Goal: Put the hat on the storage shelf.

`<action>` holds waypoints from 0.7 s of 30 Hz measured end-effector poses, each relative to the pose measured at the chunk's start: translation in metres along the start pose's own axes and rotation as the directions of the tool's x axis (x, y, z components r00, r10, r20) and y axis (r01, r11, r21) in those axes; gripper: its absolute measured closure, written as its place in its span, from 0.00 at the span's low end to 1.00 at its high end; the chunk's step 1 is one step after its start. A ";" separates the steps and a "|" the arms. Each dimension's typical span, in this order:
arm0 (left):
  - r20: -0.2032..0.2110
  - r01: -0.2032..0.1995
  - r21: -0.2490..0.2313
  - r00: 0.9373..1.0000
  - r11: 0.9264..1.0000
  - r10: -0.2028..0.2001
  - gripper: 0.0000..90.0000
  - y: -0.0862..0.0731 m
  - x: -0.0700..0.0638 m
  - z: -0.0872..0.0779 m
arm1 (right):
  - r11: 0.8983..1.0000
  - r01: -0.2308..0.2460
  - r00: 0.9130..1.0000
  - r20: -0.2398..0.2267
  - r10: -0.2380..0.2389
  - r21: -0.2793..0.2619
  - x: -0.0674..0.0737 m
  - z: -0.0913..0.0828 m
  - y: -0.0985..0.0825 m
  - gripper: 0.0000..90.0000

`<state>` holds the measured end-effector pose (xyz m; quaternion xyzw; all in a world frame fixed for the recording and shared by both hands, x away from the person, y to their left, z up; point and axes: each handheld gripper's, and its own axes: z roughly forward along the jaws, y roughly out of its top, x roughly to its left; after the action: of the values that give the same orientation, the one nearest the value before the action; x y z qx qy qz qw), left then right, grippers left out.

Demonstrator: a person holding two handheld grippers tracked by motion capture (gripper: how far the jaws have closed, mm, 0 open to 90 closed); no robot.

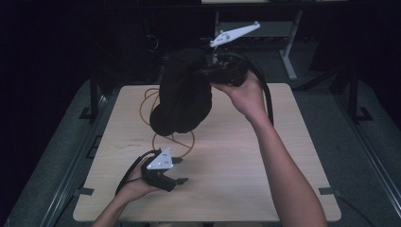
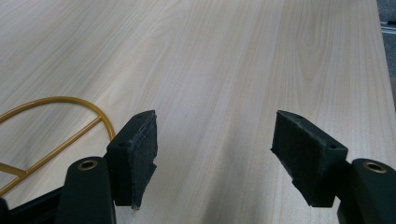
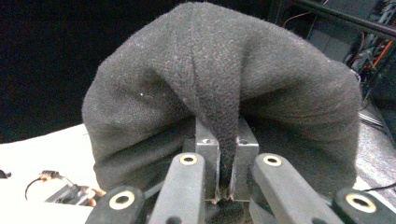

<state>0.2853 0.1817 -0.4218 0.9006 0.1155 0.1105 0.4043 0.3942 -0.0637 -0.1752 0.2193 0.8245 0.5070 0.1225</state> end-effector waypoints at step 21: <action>0.042 -0.058 0.011 0.997 0.998 0.058 0.34 0.006 -0.012 0.009 | 0.993 0.025 0.999 -0.051 -0.019 0.114 0.001 0.093 0.035 0.94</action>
<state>0.2771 0.1675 -0.4247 0.9081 0.0816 0.1027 0.3978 0.4414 0.0234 -0.1867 0.2040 0.8574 0.4628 0.0948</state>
